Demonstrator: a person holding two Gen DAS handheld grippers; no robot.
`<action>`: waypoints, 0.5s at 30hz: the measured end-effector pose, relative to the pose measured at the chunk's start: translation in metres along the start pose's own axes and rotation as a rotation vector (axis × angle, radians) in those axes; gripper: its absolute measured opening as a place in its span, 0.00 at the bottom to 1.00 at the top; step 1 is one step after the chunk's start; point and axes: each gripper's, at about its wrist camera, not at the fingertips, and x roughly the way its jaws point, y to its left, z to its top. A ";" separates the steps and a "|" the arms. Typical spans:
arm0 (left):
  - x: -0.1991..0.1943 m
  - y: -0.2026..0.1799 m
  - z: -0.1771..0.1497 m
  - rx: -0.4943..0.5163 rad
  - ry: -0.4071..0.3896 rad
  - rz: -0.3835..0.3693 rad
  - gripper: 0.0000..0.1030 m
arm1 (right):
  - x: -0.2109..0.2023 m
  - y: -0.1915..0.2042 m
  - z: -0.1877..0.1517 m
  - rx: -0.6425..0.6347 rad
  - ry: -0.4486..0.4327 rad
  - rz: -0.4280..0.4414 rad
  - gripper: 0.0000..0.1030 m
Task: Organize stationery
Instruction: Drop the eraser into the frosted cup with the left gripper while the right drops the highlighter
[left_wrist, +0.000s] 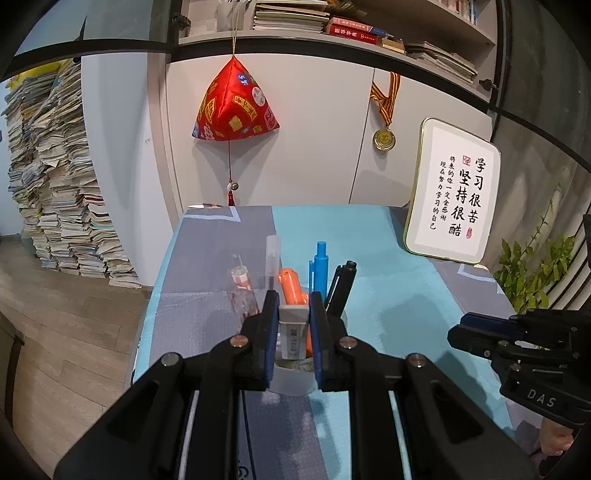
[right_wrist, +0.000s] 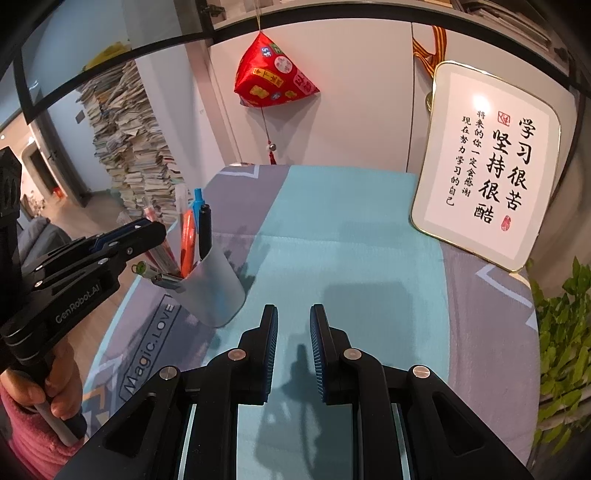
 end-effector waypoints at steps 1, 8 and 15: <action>0.000 0.000 0.000 -0.001 0.001 0.000 0.14 | 0.000 0.000 0.000 0.002 0.001 0.000 0.18; 0.005 0.002 0.004 -0.009 0.013 0.000 0.14 | -0.001 -0.001 -0.001 0.010 0.003 0.001 0.18; 0.009 -0.001 0.006 0.012 0.017 0.019 0.14 | -0.003 -0.003 -0.002 0.017 0.002 0.000 0.18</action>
